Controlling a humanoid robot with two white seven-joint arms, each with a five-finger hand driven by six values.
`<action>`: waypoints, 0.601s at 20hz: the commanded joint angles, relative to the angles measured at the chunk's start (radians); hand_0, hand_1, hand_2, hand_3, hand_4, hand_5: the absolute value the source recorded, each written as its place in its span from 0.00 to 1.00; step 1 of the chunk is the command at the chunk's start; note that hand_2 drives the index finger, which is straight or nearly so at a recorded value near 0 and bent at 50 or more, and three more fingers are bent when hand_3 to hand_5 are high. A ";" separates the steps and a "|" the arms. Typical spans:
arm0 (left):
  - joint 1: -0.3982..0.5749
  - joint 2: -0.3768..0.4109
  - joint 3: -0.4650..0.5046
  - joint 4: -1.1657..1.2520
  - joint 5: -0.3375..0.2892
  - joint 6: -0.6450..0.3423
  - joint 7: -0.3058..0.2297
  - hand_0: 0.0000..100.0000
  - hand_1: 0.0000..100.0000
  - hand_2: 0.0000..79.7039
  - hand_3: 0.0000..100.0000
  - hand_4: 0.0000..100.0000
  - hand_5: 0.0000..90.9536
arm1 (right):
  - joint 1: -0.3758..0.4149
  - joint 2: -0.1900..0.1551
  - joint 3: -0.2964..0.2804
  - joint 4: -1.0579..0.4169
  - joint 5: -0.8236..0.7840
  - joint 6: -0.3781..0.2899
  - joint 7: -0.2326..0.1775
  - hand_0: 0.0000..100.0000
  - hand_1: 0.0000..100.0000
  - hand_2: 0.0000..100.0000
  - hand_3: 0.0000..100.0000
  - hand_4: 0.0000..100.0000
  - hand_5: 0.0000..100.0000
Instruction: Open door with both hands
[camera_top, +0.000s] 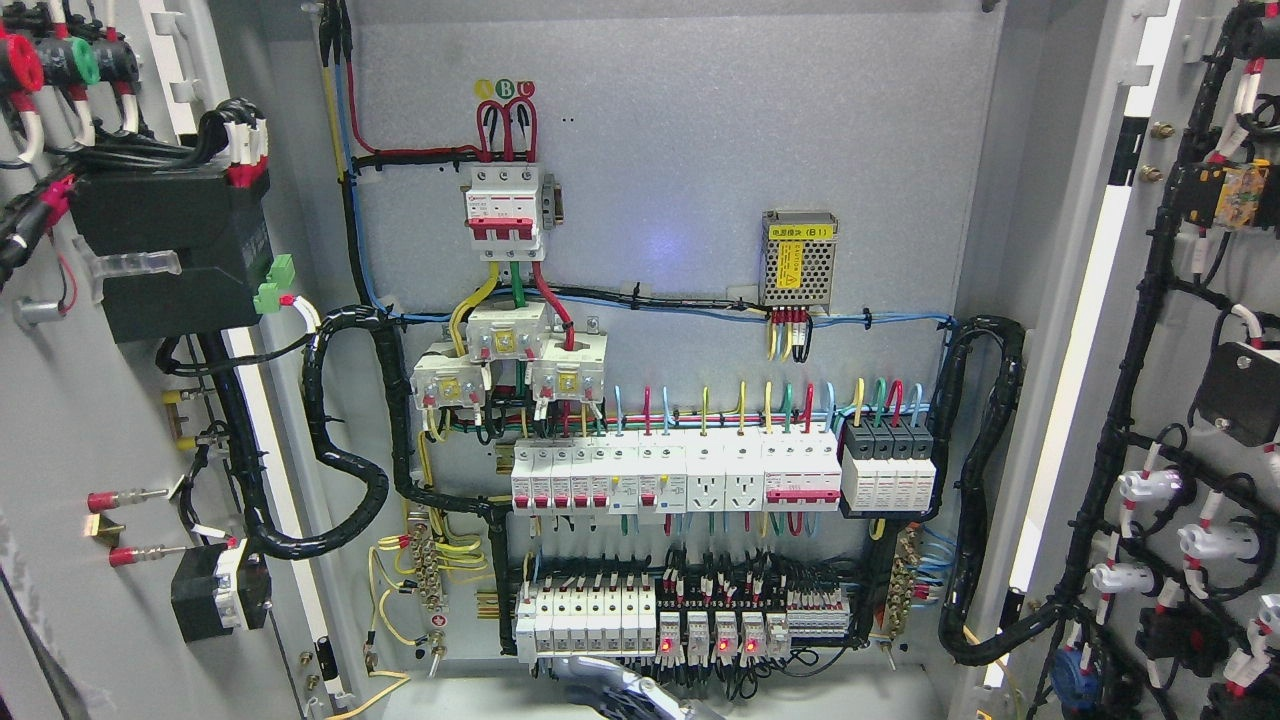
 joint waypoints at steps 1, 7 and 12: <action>-0.007 0.097 -0.007 -0.205 0.034 -0.007 -0.001 0.00 0.00 0.00 0.00 0.00 0.00 | 0.084 -0.073 -0.102 -0.124 -0.001 -0.019 0.000 0.19 0.00 0.00 0.00 0.00 0.00; -0.053 0.138 -0.028 -0.250 0.034 -0.067 -0.001 0.00 0.00 0.00 0.00 0.00 0.00 | 0.162 -0.072 -0.189 -0.124 -0.004 -0.021 0.004 0.19 0.00 0.00 0.00 0.00 0.00; -0.099 0.159 -0.054 -0.293 0.034 -0.095 -0.001 0.00 0.00 0.00 0.00 0.00 0.00 | 0.213 -0.070 -0.253 -0.124 -0.004 -0.021 0.004 0.19 0.00 0.00 0.00 0.00 0.00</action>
